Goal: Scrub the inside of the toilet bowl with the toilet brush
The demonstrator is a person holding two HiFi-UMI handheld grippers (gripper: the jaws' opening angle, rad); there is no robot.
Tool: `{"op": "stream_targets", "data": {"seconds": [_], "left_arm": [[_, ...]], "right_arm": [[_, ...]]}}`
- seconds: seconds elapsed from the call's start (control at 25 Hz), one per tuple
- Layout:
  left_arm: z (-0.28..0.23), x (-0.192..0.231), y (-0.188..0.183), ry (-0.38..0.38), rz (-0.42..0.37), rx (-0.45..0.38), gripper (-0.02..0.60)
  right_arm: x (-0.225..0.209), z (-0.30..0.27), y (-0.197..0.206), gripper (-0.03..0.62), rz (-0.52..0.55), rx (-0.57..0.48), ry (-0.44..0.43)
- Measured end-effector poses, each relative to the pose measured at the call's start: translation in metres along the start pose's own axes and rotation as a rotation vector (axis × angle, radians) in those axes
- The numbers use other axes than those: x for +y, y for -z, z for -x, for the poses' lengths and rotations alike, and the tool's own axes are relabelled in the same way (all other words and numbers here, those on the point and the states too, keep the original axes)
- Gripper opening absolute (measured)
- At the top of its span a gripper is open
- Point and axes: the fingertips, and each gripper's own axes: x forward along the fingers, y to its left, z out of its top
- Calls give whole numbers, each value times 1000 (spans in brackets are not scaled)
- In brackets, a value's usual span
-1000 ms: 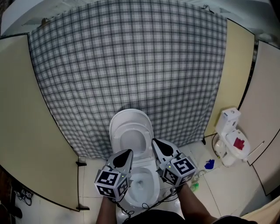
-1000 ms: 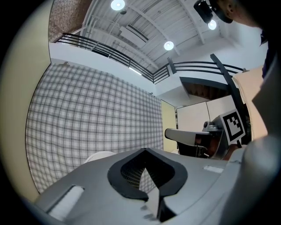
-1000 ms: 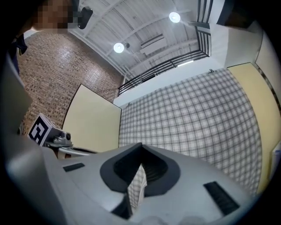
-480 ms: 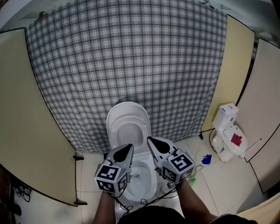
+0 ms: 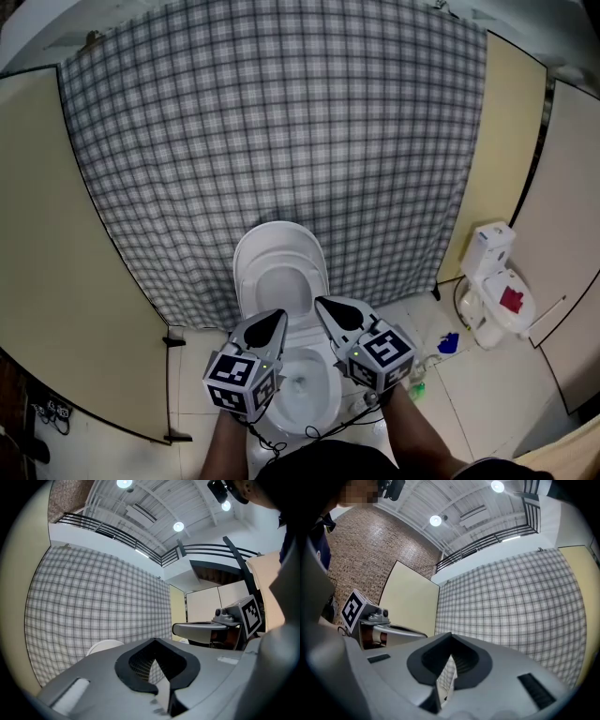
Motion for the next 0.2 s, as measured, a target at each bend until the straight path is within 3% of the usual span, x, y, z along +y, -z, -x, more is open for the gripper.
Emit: {"op": "stream_targets", "data": {"seconds": [0.2], "left_arm": [[7,1,-4,10,-32,-11,9]], "right_arm": [[9,0,-3,14,14,-18,9]]}}
